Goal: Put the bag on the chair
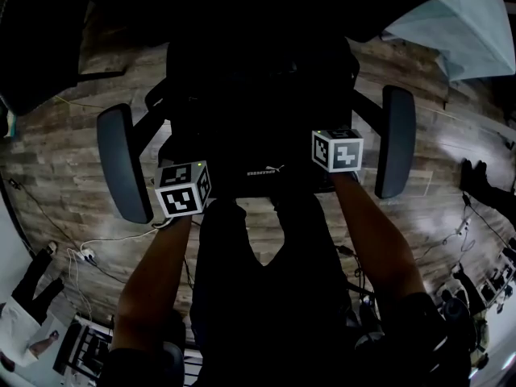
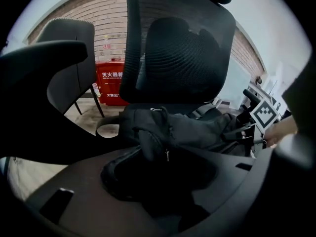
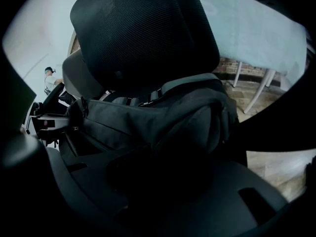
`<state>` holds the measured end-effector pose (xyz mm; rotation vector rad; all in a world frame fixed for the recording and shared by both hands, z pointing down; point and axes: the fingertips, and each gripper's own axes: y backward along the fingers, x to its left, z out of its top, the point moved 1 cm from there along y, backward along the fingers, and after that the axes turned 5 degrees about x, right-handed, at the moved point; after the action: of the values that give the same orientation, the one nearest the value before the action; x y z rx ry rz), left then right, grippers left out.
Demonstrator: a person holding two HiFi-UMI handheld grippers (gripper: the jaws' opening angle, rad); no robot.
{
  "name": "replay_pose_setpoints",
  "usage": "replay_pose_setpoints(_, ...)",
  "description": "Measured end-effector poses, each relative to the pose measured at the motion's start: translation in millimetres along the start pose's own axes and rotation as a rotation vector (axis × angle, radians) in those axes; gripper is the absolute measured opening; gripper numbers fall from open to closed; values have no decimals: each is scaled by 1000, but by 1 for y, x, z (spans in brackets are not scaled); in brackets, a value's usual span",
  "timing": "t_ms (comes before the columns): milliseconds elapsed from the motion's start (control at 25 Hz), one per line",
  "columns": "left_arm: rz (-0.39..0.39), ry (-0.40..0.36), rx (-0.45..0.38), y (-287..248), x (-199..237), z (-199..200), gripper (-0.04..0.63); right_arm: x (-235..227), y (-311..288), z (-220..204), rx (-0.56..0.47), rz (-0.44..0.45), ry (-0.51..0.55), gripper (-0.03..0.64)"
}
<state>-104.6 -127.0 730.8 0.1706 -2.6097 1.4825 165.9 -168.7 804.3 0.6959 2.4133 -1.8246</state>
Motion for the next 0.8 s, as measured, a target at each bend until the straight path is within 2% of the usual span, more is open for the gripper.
replay_pose_setpoints(280, 16, 43, -20, 22, -3, 11, 193, -3, 8, -2, 42, -10, -88, 167)
replay_pose_setpoints(400, 23, 51, -16, 34, -4, 11, 193, -3, 16, -6, 67, -30, -90, 216)
replay_pose_setpoints(800, -28, -21, -100, 89, -24, 48, 193, -1, 60, -12, 111, -105, -109, 272)
